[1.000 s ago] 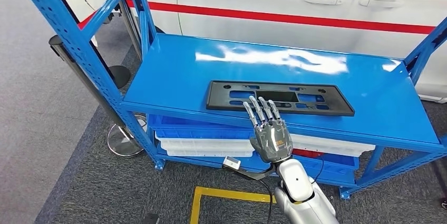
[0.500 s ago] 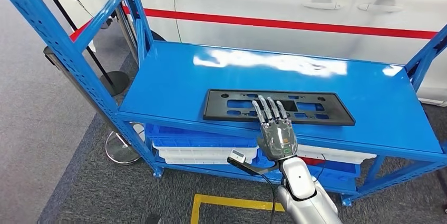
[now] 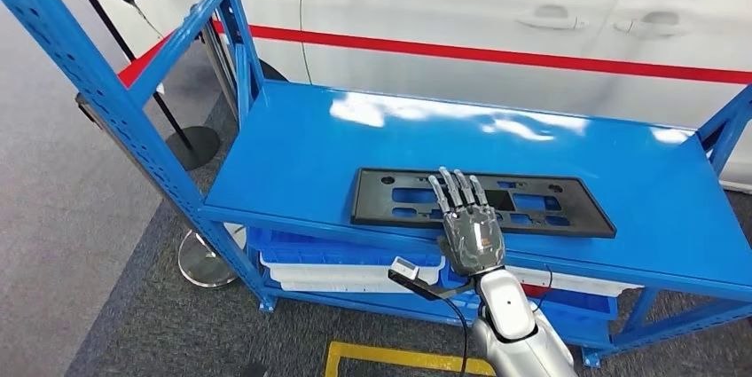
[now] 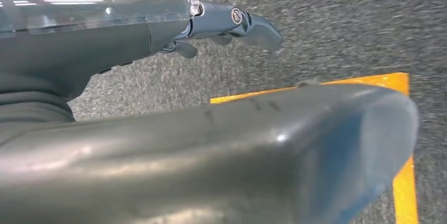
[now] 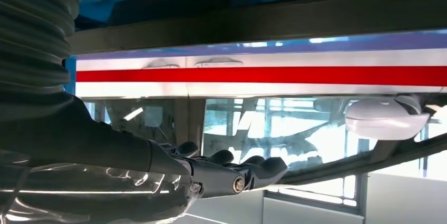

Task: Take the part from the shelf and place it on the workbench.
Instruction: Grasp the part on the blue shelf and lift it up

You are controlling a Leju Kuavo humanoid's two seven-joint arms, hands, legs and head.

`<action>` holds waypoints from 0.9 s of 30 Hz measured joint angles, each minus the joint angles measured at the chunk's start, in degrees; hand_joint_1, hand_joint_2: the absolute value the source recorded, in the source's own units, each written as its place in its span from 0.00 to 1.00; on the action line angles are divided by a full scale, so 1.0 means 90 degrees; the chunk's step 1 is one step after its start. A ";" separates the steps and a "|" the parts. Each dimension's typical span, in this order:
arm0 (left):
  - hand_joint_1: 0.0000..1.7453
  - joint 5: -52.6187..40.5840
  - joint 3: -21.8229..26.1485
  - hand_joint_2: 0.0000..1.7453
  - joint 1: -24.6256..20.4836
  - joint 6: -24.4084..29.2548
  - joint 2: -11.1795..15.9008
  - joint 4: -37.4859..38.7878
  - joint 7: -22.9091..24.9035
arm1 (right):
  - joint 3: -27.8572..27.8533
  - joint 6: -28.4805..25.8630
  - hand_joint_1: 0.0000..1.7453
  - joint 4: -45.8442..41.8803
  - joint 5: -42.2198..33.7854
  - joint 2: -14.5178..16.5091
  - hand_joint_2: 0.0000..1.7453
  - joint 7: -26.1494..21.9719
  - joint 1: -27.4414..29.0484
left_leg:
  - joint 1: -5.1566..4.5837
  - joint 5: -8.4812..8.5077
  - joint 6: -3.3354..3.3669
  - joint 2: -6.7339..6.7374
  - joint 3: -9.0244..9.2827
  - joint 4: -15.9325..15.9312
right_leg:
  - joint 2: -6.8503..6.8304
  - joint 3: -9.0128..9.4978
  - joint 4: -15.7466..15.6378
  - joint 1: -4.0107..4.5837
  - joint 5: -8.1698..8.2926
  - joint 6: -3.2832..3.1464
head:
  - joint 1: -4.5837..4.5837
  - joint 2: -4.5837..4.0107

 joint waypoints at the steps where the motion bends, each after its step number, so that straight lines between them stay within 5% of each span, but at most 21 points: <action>1: 0.00 -0.0001 -0.0001 0.00 -0.0002 -0.0014 0.0000 0.0000 -0.0013 | -0.0010 -0.0001 0.00 0.0004 0.0003 -0.0005 1.00 0.0006 0.0004 | -0.0010 -0.0002 -0.0045 0.0000 0.0025 0.0019 | 0.0004 0.0016 -0.0036 0.0006 -0.0040 -0.0031 | 0.0001 0.0000; 4: 0.00 -0.0002 -0.0003 0.00 -0.0002 -0.0039 0.0005 0.0000 -0.0043 | -0.0031 -0.0001 0.00 0.0008 0.0024 -0.0009 1.00 0.0025 0.0005 | -0.0010 -0.0141 -0.0140 0.0020 0.0000 0.0295 | 0.0010 0.0201 -0.0110 -0.0044 -0.0013 -0.0126 | 0.0002 0.0001; 7: 0.00 -0.0005 -0.0008 0.00 -0.0019 -0.0057 0.0007 0.0000 -0.0055 | -0.0058 0.0020 0.00 0.0007 0.0070 -0.0009 1.00 0.0047 0.0025 | 0.0014 -0.0642 -0.0196 0.0027 -0.0597 0.1379 | 0.0001 0.0322 -0.0124 -0.0049 -0.0097 -0.0179 | 0.0002 0.0001; 9: 0.00 -0.0008 -0.0020 0.00 0.0001 -0.0059 0.0007 0.0001 -0.0048 | -0.0078 0.0069 0.00 0.0006 0.0111 -0.0009 1.00 0.0072 0.0085 | 0.0025 -0.0728 -0.0218 0.0027 -0.0963 0.1827 | 0.0006 0.0385 -0.0119 -0.0043 -0.0155 -0.0177 | 0.0002 0.0001; 10: 0.00 -0.0010 -0.0032 0.00 0.0013 -0.0061 0.0007 0.0001 -0.0041 | -0.0089 0.0100 0.00 0.0000 0.0137 -0.0009 1.00 0.0086 0.0115 | 0.0030 -0.0564 -0.0225 0.0028 -0.0991 0.1715 | 0.0014 0.0428 -0.0115 -0.0042 -0.0188 -0.0171 | 0.0002 0.0001; 12: 0.00 -0.0013 -0.0069 0.00 0.0025 -0.0071 0.0013 0.0003 -0.0021 | -0.0112 0.0154 0.01 -0.0025 0.0188 -0.0009 1.00 0.0114 0.0151 | 0.0037 0.0046 -0.0211 0.0033 -0.0767 0.0915 | 0.0025 0.0534 -0.0111 -0.0043 -0.0272 -0.0145 | 0.0002 0.0001; 14: 0.00 -0.0013 -0.0101 0.00 0.0012 -0.0100 0.0020 0.0007 -0.0008 | -0.0135 0.0210 0.42 -0.0054 0.0239 -0.0010 1.00 0.0143 0.0160 | 0.0012 0.0357 -0.0165 0.0046 -0.0561 0.0241 | 0.0026 0.0590 -0.0101 -0.0035 -0.0338 -0.0095 | 0.0002 0.0000; 16: 0.00 -0.0012 -0.0118 0.00 0.0005 -0.0129 0.0021 0.0010 -0.0008 | -0.0157 0.0312 0.81 -0.0070 0.0284 -0.0012 1.00 0.0188 0.0171 | -0.0018 0.0351 -0.0088 0.0050 -0.0537 0.0103 | 0.0023 0.0588 -0.0091 -0.0026 -0.0376 -0.0029 | 0.0000 0.0000; 19: 0.00 -0.0009 -0.0135 0.00 0.0014 -0.0137 0.0021 0.0012 -0.0034 | -0.0200 0.0511 0.95 -0.0089 0.0317 -0.0013 1.00 0.0261 0.0177 | 0.0012 0.0422 0.0032 0.0051 -0.0492 0.0028 | 0.0019 0.0558 0.0024 -0.0029 -0.0499 0.0065 | 0.0001 0.0001; 23: 0.00 -0.0007 -0.0149 0.00 -0.0008 -0.0133 0.0021 0.0012 -0.0094 | -0.0273 0.0674 1.00 -0.0098 0.0282 -0.0021 1.00 0.0298 0.0194 | 0.0034 0.0403 0.0115 0.0053 -0.0454 -0.0012 | 0.0017 -0.0207 0.1440 -0.0070 -0.1125 0.0155 | 0.0001 0.0001; 25: 0.00 -0.0009 -0.0155 0.00 0.0002 -0.0129 0.0021 0.0012 -0.0109 | -0.0292 0.0768 1.00 -0.0098 0.0229 -0.0027 1.00 0.0298 0.0221 | 0.0034 0.0370 0.0109 0.0046 -0.0423 -0.0009 | 0.0015 -0.0435 0.1694 -0.0092 -0.1026 0.0172 | 0.0001 0.0001; 27: 0.00 -0.0012 -0.0158 0.00 0.0005 -0.0117 0.0021 0.0012 -0.0109 | -0.0301 0.0841 1.00 -0.0098 0.0169 -0.0030 1.00 0.0298 0.0231 | 0.0036 0.0324 0.0079 0.0036 -0.0352 -0.0008 | 0.0011 -0.0197 0.1029 -0.0106 -0.0514 0.0152 | 0.0002 0.0001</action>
